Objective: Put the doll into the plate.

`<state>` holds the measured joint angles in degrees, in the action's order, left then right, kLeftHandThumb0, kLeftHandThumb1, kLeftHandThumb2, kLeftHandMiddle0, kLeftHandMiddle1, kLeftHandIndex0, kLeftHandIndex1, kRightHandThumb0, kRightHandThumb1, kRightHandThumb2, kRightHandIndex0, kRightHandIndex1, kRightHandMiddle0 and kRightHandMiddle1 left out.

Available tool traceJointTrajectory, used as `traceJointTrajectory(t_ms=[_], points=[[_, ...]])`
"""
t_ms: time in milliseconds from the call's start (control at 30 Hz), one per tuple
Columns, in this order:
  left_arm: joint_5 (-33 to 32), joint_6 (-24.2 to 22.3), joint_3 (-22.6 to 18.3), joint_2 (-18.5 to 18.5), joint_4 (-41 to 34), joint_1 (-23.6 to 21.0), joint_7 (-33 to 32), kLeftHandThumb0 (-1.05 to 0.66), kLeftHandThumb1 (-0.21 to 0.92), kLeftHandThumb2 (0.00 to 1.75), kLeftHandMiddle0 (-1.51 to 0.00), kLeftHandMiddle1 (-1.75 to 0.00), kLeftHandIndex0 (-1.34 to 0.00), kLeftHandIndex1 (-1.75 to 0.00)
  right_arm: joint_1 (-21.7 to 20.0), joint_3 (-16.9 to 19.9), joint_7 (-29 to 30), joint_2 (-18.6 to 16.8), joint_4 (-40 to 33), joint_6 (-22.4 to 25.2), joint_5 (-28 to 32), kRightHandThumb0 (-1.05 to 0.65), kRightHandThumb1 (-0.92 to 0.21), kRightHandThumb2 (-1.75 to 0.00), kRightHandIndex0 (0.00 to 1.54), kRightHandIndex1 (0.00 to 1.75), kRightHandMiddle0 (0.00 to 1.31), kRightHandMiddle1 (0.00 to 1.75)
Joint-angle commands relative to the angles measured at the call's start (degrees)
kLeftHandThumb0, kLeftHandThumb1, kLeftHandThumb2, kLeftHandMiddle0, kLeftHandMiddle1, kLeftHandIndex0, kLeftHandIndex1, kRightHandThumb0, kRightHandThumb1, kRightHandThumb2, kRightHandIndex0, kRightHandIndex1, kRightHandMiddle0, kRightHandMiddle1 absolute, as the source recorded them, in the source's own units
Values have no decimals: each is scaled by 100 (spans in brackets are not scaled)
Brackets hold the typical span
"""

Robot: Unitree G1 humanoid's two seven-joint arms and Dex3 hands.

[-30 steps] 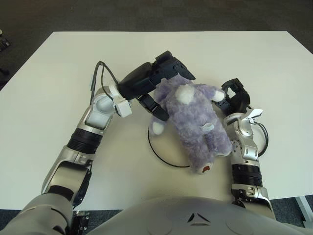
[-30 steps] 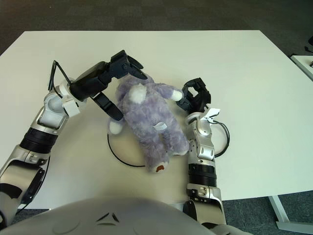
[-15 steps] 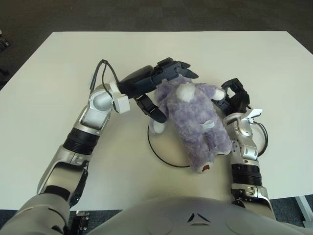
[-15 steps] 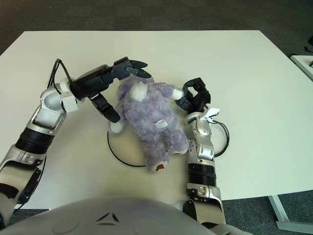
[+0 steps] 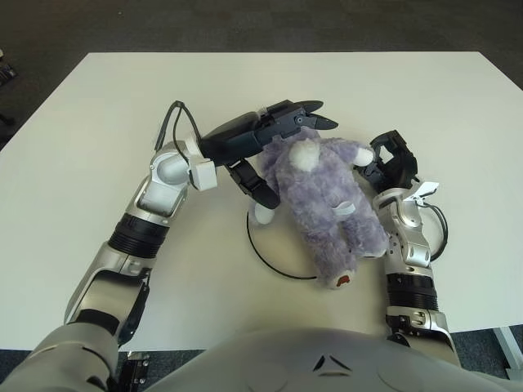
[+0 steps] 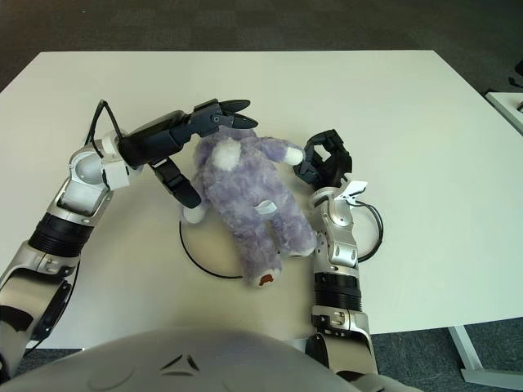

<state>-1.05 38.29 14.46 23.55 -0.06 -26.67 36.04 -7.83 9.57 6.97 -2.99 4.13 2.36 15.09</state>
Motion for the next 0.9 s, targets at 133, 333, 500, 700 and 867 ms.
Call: traceJointTrajectory(t_ms=[133,333,500,700,867], points=[[178,-125,-36,22,-23,-136,35,-80,72,54,-5,-8,0,-52,369,-40,12,-279,293,203,41,-49,-30,-134,98,175,63,175],[327,199,-250,-78,438,-164,-234,-81,72,53,-7,-8,0,-50,354,-15,-41,-231,364,205,39,-48,-32,-132,96,175,62,175],[228,116,-263,-197,497,-165,-267,-80,73,50,-15,-11,0,-47,315,11,-82,-167,479,159,-7,-48,-33,-130,95,175,60,175],[16,35,-317,-263,612,-200,-216,-78,72,50,-20,-12,0,-50,297,18,-99,-139,507,204,-6,-48,-33,-130,94,175,60,175],[-31,53,-503,-291,635,-176,-337,-81,73,49,-21,-12,0,-52,283,29,-143,-112,548,200,-1,-48,-34,-129,92,175,60,175]])
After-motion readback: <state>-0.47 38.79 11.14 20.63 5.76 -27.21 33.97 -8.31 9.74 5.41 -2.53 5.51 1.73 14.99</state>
